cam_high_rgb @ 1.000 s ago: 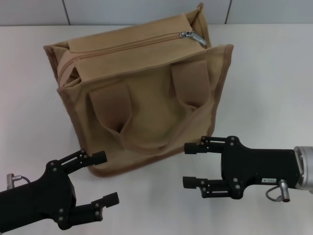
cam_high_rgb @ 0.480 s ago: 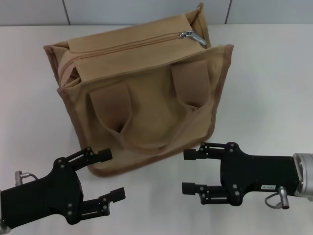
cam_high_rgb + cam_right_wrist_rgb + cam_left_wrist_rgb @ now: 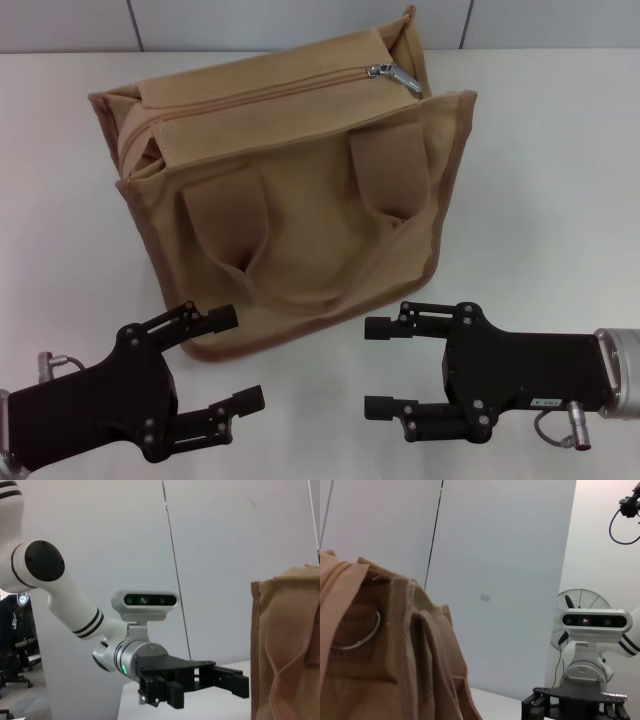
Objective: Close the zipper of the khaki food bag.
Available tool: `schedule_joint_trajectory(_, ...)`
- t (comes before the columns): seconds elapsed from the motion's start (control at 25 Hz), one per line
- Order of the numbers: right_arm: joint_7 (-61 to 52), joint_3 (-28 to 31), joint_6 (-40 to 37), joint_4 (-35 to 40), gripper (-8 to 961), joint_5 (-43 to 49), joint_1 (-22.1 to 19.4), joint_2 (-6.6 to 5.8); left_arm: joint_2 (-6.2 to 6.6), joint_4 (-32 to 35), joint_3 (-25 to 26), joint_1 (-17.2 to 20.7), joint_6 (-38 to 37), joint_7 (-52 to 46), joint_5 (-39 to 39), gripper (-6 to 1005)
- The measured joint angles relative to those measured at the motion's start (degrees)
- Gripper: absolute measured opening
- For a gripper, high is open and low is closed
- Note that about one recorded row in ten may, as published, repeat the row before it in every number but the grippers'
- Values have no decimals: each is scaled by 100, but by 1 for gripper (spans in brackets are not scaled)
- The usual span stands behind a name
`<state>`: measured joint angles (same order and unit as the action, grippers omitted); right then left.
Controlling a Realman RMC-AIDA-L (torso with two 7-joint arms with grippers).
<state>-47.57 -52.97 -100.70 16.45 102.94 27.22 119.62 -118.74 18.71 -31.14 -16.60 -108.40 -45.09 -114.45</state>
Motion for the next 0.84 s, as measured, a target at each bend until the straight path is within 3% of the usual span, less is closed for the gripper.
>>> schedule_joint_trajectory(0.84,547,-1,33,-767,715,-304,171,27,0,-236,-24,80,30,440,-7,842)
